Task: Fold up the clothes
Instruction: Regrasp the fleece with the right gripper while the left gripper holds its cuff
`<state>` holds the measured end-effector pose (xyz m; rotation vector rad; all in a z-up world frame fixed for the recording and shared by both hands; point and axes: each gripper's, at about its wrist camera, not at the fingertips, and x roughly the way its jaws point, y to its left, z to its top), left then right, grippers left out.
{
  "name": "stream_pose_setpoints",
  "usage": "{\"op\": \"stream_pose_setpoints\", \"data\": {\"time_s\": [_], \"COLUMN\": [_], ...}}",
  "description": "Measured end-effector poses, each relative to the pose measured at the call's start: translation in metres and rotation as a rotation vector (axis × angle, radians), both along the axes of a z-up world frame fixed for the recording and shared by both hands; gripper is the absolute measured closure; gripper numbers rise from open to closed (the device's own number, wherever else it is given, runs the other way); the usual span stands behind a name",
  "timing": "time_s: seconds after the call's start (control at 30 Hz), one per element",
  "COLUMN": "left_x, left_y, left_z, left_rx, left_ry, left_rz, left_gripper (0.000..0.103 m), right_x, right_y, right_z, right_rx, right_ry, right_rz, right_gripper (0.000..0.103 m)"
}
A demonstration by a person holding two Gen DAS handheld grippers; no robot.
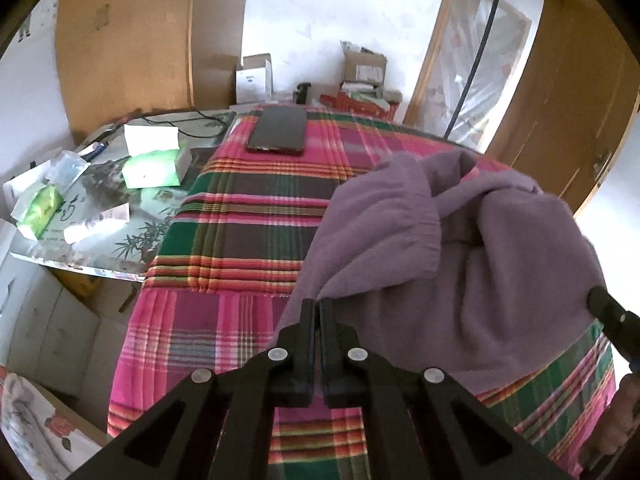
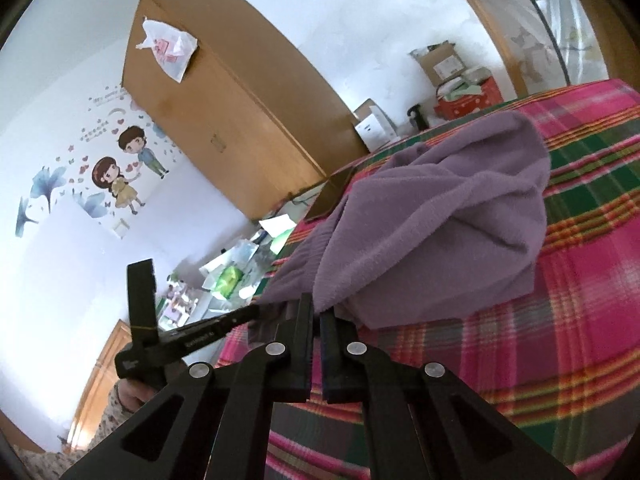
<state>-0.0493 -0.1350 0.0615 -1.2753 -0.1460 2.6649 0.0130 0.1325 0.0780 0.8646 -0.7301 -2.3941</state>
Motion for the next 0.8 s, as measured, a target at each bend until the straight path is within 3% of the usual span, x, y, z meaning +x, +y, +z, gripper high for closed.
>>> {"op": "stream_pose_setpoints", "data": {"time_s": [0.2,0.8], "left_x": [0.025,0.107], "left_y": [-0.003,0.018], "left_z": [0.01,0.008], "left_rx": [0.069,0.225], "left_ry": [0.029,0.011], "left_rz": [0.019,0.014], "left_gripper": [0.101,0.101], "right_x": [0.027,0.1], "right_y": [0.017,0.1], "right_z": [0.0,-0.003], "right_rx": [0.0,0.008], "right_ry": [0.013,0.063], "right_rz": [-0.037,-0.247], "right_gripper": [0.1,0.102]}}
